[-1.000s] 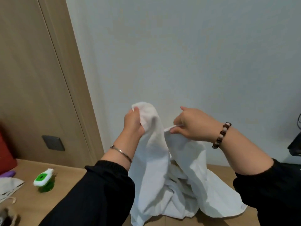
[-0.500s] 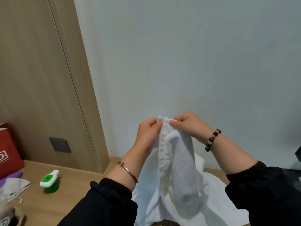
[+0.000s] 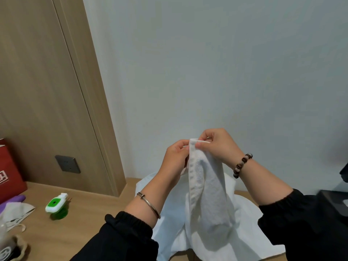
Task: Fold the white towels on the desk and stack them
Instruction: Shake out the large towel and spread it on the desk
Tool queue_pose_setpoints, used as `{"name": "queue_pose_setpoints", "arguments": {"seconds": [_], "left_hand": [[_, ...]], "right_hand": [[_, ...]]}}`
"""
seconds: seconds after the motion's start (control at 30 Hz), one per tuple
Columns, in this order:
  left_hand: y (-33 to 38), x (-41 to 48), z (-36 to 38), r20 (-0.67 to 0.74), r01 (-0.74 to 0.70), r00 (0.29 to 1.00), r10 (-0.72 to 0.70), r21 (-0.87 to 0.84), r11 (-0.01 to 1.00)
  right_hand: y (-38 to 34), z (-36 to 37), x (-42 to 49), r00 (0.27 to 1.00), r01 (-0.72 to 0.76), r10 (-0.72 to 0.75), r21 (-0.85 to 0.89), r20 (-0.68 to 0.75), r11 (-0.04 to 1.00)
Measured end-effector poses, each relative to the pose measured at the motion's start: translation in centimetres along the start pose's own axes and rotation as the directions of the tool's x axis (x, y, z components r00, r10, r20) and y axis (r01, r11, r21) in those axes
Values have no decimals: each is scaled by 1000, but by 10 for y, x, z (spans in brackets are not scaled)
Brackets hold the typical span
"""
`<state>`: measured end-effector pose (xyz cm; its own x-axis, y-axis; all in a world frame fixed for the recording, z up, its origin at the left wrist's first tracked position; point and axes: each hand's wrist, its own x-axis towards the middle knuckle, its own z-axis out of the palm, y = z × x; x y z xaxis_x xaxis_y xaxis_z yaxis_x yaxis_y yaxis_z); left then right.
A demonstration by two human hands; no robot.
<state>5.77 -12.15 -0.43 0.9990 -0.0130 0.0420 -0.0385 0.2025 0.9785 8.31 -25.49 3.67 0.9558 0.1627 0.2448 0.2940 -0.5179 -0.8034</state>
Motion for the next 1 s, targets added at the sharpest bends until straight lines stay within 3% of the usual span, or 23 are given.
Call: {"name": "queue_pose_setpoints", "arguments": {"seconds": [0.13, 0.3, 0.37, 0.47, 0.53, 0.63, 0.77, 0.9, 1.0], "left_hand": [[-3, 0, -2, 67, 3, 998, 0, -50, 999], [-5, 2, -10, 32, -86, 996, 84, 102, 991], [-4, 3, -12, 16, -127, 992, 126, 188, 974], [-2, 7, -16, 16, -190, 981, 194, 294, 937], [-3, 10, -18, 7, -232, 969, 246, 365, 902], [-6, 16, -19, -69, -250, 948, 312, 449, 858], [-6, 20, -17, -155, -250, 930, 333, 396, 884], [-1, 21, -22, -114, -275, 932, 343, 390, 879], [-2, 22, -28, -138, -282, 919, 369, 424, 861]], "right_hand": [[4, -1, 1, 1000, -8, 8, -47, -14, 999], [7, -5, 7, 999, -25, 26, -28, 27, 999], [9, -12, 10, 990, -2, 6, -29, 140, 1000], [15, -21, 14, 912, -12, 65, -131, 404, 991], [19, -24, 18, 885, -2, 84, -177, 457, 984], [17, -23, 22, 926, 44, 39, -209, 375, 977], [13, -9, 25, 974, 129, -86, -196, 211, 972], [15, -9, 25, 978, 106, -85, -103, 191, 989], [21, -11, 22, 960, 66, -76, 47, 270, 997]]}}
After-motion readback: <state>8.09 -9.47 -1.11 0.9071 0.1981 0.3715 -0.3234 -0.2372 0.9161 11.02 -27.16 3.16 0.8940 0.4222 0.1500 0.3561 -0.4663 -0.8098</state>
